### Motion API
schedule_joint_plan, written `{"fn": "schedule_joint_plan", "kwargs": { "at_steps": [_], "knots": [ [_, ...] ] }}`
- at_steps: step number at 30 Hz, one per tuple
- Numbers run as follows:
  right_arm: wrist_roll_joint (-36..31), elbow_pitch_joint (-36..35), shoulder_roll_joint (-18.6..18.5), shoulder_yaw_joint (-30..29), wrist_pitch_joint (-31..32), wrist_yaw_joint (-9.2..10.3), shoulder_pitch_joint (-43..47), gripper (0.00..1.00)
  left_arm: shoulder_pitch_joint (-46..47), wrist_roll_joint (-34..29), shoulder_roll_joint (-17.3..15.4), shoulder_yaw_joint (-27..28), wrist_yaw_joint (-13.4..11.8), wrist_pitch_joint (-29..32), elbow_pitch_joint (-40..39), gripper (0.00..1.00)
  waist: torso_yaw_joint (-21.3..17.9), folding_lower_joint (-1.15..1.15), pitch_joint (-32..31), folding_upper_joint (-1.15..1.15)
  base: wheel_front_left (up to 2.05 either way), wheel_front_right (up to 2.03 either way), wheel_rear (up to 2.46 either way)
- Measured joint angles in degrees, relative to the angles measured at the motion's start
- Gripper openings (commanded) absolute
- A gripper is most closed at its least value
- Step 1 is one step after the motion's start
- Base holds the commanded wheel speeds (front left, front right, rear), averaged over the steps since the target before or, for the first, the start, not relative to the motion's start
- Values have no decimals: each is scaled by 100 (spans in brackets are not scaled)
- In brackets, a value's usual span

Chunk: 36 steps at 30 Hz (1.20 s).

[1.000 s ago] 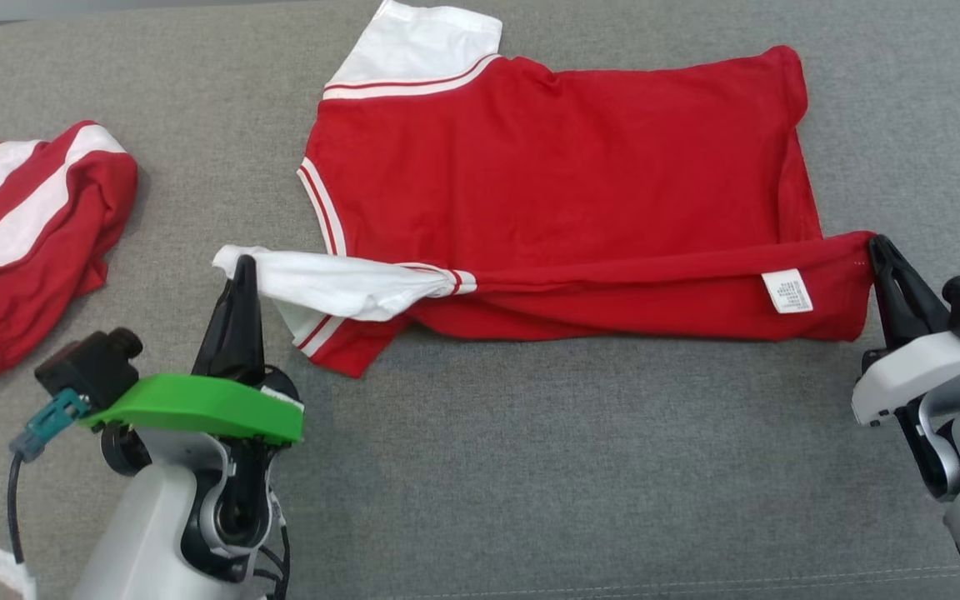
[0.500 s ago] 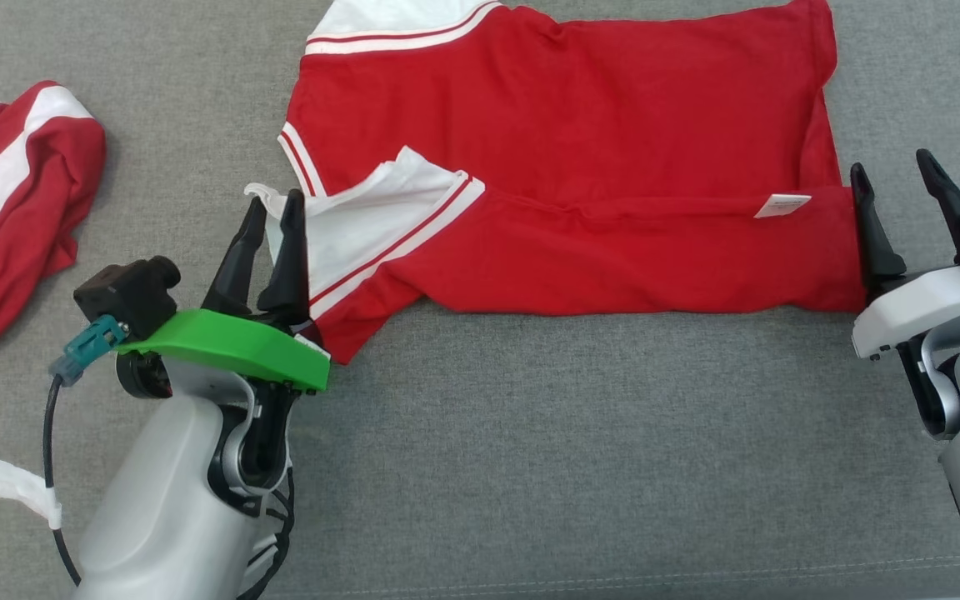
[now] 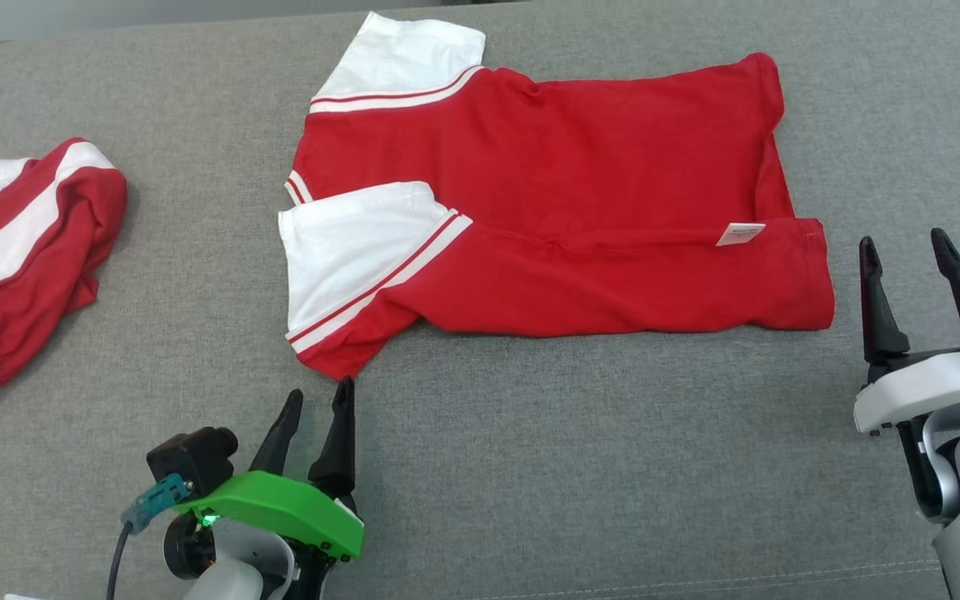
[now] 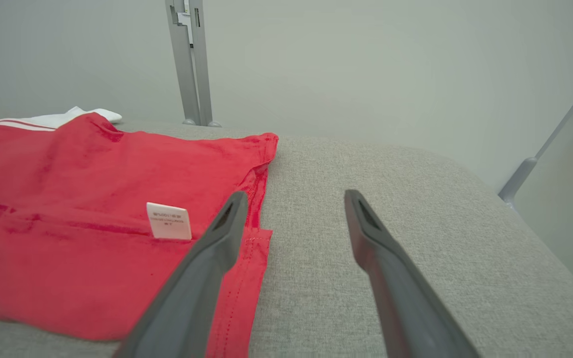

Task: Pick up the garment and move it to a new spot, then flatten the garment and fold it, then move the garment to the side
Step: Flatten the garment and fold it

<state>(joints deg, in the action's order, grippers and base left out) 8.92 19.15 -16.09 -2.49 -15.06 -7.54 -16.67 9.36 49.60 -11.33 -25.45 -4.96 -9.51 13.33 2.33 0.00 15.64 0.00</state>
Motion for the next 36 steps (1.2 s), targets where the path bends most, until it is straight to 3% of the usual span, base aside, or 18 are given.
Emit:
{"fn": "schedule_joint_plan", "kwargs": {
  "at_steps": [6, 9, 11, 13, 24, 33, 34, 35, 36],
  "knots": [
    [1, -64, 65, 100, 0, 0, 113, 100, 213, 4, 33, -52, -15, 137, 318, 100, -145, 0, -95, 0, 0, 0, 0],
    [4, -59, 47, 115, 0, 0, 113, 100, 326, 2, 29, -23, -15, 137, 493, 41, -200, 0, -83, 0, 0, 0, 0],
    [12, -47, 34, 118, 0, 0, 113, 100, 369, 19, 26, -19, -15, 189, 626, 25, -219, 0, -68, 0, 0, 0, 0],
    [19, -45, 21, 119, 0, 0, 114, 100, 400, 23, 26, -26, 5, 194, 743, 0, -228, 0, -50, 0, 0, 0, 0],
    [750, 423, -13, 522, 0, 0, 140, 100, 845, -56, -1, -182, 593, -12, 1165, 0, -80, 0, 30, 0, 0, 0, 0],
    [1302, 996, -194, 1029, 0, 0, 66, 100, 1076, -965, -442, -659, 635, -225, 1276, 0, 86, 0, 83, 0, 0, 0, 0],
    [1358, 1026, -202, 1085, 0, 0, 41, 65, 1098, -1084, -493, -705, 614, -244, 1272, 0, 89, 0, 94, 0, 0, 0, 0],
    [1426, 1053, -223, 1168, 0, 0, -3, 20, 1127, -1183, -567, -755, 587, -275, 1259, 0, 91, 0, 107, 0, 0, 0, 0],
    [1494, 1078, -236, 1254, 0, 0, -40, 0, 1151, -1316, -638, -818, 563, -289, 1239, 0, 94, 0, 117, 0, 0, 0, 0]
  ]
}}
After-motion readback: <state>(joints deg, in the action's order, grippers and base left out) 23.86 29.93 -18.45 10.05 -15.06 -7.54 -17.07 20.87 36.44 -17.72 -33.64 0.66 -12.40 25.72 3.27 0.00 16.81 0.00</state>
